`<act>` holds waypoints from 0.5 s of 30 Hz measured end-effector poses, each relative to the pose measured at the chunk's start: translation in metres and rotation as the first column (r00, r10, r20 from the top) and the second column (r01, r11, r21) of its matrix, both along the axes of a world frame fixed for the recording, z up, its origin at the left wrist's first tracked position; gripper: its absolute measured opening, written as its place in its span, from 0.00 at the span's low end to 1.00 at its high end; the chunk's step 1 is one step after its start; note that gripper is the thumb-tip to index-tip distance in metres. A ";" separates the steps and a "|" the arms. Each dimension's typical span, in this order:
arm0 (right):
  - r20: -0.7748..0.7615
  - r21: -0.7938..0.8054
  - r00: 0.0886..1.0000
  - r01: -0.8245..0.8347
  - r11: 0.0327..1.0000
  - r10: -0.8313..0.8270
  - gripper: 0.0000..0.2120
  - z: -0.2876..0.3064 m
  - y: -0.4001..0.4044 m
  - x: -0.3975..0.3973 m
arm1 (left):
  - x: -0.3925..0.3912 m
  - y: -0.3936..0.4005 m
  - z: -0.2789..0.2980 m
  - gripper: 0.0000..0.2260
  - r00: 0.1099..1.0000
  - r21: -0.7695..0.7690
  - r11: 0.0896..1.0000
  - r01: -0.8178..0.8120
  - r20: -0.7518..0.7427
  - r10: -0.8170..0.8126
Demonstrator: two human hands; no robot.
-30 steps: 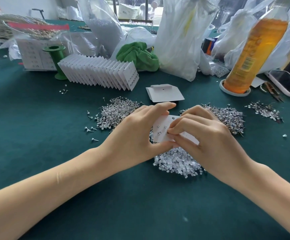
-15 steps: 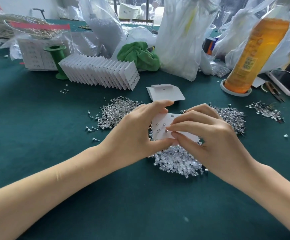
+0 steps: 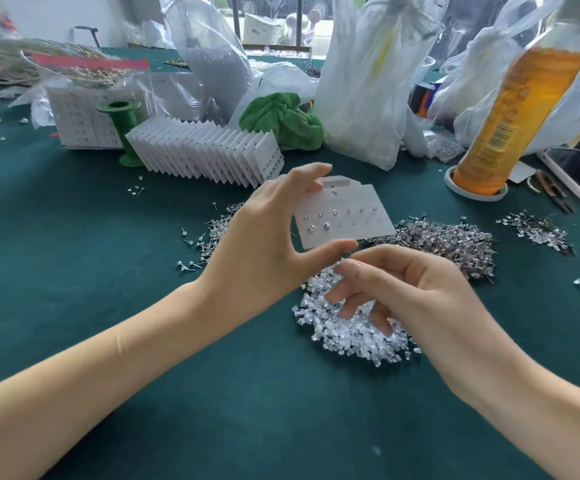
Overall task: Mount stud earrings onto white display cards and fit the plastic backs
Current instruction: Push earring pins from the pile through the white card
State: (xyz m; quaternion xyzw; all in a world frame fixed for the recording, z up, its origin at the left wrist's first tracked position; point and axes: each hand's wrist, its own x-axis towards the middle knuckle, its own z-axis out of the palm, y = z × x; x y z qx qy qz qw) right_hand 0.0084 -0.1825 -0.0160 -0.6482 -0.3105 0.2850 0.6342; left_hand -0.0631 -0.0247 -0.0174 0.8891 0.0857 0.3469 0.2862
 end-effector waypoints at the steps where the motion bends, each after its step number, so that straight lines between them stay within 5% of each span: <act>1: -0.066 0.007 0.998 0.008 1.000 -0.007 0.08 0.001 0.001 -0.002 | 0.002 -0.001 0.002 0.33 1.000 0.016 1.000 -0.012 0.015 0.012; 6: -0.307 0.088 0.951 0.069 0.994 -0.039 0.23 0.009 0.004 0.000 | 0.009 -0.012 0.013 0.31 0.999 0.043 0.999 -0.008 0.050 0.006; 15: -0.346 0.148 0.937 0.105 0.983 -0.048 0.16 0.005 0.004 0.009 | 0.013 -0.031 0.010 0.29 1.000 0.036 0.999 0.004 -0.019 -0.003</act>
